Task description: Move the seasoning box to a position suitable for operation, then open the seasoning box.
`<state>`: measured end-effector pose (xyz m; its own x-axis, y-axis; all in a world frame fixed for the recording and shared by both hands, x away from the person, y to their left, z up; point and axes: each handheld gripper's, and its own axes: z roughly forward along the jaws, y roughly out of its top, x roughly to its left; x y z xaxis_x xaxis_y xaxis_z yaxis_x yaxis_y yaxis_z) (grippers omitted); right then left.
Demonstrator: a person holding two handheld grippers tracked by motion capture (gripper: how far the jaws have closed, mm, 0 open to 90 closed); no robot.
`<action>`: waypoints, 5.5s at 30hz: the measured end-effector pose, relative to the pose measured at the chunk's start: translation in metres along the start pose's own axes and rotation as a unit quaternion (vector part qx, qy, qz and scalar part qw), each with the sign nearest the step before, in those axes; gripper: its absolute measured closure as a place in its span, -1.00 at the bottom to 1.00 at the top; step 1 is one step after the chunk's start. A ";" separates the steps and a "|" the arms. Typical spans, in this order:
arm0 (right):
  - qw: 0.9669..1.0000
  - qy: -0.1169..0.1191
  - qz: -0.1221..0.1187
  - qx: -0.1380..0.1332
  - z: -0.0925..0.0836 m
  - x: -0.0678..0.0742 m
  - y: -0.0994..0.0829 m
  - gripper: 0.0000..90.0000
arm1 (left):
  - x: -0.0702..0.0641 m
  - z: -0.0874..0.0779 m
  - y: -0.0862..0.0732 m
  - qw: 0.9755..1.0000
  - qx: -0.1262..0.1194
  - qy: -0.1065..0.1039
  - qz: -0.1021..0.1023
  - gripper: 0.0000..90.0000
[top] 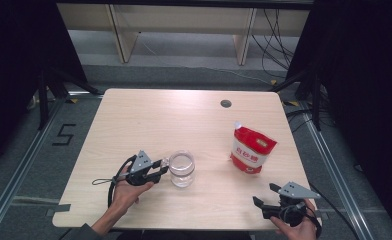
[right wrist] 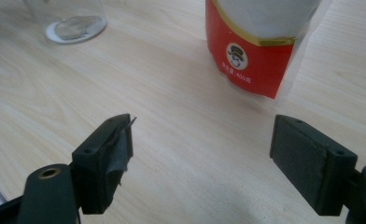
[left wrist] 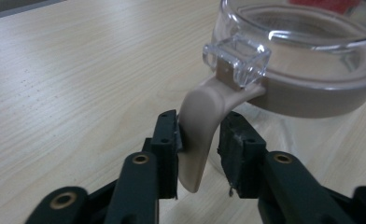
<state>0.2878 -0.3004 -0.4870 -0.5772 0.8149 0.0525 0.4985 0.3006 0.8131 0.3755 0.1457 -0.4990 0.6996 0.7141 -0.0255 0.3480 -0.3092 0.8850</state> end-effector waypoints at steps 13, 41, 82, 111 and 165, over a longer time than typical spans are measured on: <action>1.000 0.001 0.017 0.009 -0.001 0.003 0.000 -0.50 | -0.002 -0.003 -0.002 0.999 -0.005 -0.007 0.031 0.70; 1.000 0.000 0.006 0.005 0.001 0.002 0.001 -0.49 | -0.042 -0.007 -0.001 0.998 0.016 -0.054 0.012 0.65; 0.999 0.041 -0.007 -0.004 0.008 0.014 0.009 -0.46 | -0.044 -0.028 0.013 0.995 0.014 -0.099 0.006 0.18; 0.999 0.045 -0.010 -0.005 0.011 0.019 0.012 -0.47 | -0.055 -0.036 0.047 0.992 -0.033 -0.117 0.018 0.97; 0.988 0.099 -0.095 -0.072 0.037 0.055 0.046 0.56 | -0.055 -0.026 0.039 0.993 -0.039 -0.103 0.046 0.98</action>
<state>0.3029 -0.2228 -0.4685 -0.7739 0.6333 -0.0090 0.2791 0.3537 0.8928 0.3346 0.1110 -0.4506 0.8415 0.5394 -0.0307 0.2333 -0.3115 0.9212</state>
